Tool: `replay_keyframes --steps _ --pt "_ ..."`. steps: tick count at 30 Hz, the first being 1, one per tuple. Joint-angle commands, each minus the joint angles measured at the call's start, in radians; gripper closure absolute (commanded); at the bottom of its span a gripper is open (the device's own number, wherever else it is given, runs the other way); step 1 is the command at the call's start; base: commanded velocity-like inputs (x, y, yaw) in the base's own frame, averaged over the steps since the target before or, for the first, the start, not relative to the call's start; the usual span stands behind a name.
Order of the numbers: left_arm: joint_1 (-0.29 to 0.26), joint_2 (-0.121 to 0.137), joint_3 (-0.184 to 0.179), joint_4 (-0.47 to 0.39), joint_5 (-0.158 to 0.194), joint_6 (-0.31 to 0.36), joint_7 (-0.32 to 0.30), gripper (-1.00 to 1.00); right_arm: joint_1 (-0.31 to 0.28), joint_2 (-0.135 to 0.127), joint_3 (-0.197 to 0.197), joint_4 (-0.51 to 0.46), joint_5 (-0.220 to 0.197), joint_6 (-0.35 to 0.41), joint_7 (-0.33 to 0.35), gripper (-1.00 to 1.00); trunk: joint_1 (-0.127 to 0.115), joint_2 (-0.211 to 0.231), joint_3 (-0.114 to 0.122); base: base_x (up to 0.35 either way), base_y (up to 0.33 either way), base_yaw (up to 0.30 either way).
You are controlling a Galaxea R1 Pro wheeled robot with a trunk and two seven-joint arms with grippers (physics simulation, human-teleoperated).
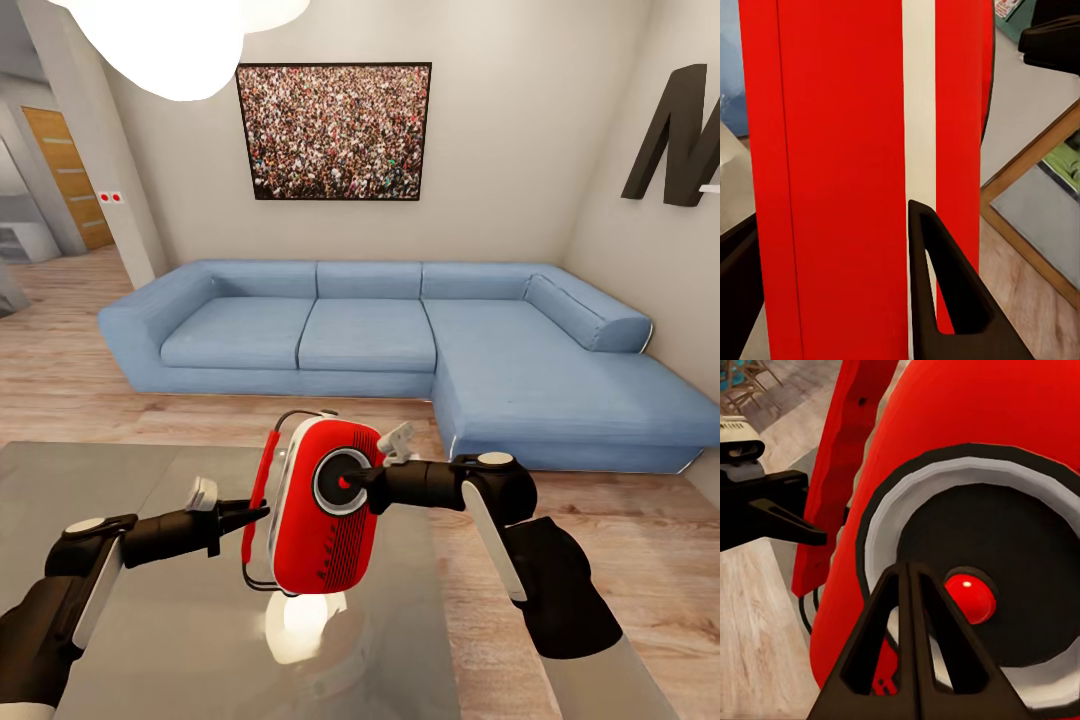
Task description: Turn on the radio receiver that's on the table in the living room.
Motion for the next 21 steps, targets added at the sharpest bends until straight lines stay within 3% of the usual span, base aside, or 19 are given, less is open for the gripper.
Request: replay_keyframes --steps 1,18,21 --pt "0.000 0.000 0.000 0.000 0.004 0.002 -0.001 1.00 0.000 0.000 0.000 0.000 0.000 0.000 0.001 1.00 0.000 0.000 0.000 0.000 0.000 0.000" --pt "0.000 0.000 0.000 -0.002 0.004 0.003 -0.002 1.00 -0.004 -0.002 -0.012 0.002 0.009 0.003 -0.003 1.00 0.000 0.000 0.000 0.000 0.000 0.000" --pt "0.000 0.000 0.000 -0.002 0.004 0.003 -0.002 1.00 -0.008 -0.004 -0.036 0.003 0.009 0.005 -0.003 1.00 0.000 0.000 0.000 0.000 0.000 0.000"
